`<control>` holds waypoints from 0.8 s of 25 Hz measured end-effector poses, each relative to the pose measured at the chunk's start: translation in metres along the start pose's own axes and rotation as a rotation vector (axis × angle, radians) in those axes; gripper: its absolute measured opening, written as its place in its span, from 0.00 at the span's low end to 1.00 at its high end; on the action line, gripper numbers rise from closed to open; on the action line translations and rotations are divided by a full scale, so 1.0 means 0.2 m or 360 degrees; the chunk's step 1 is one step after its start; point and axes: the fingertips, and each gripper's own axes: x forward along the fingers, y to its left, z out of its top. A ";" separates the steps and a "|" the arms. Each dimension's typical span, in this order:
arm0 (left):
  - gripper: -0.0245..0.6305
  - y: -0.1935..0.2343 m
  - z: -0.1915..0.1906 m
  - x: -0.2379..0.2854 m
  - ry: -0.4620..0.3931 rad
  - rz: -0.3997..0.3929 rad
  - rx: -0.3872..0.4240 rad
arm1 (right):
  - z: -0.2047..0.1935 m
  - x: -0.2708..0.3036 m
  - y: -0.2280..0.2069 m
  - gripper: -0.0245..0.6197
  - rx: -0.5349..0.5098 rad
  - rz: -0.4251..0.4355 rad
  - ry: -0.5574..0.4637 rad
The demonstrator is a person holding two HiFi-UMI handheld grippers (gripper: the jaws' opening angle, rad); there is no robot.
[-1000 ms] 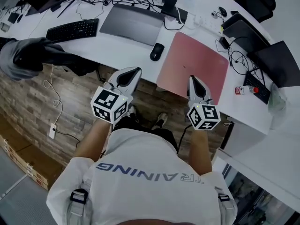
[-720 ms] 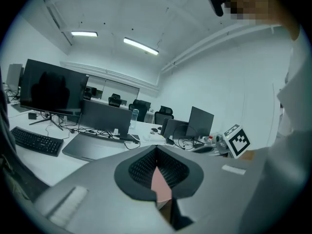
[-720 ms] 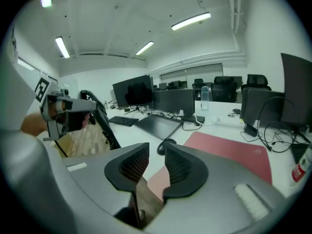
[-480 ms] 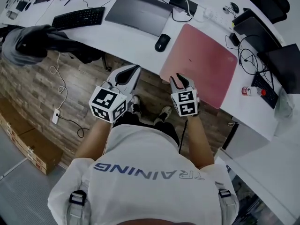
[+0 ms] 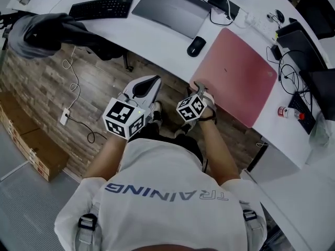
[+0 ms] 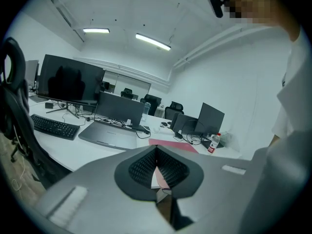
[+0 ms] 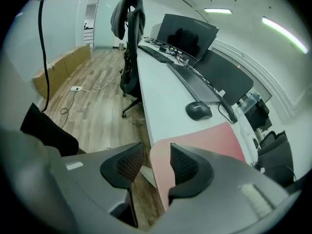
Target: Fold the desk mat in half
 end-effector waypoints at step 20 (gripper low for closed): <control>0.04 0.05 0.01 0.00 0.0013 -0.0057 0.0027 | -0.01 0.03 -0.08 0.09 0.0090 -0.0218 0.0045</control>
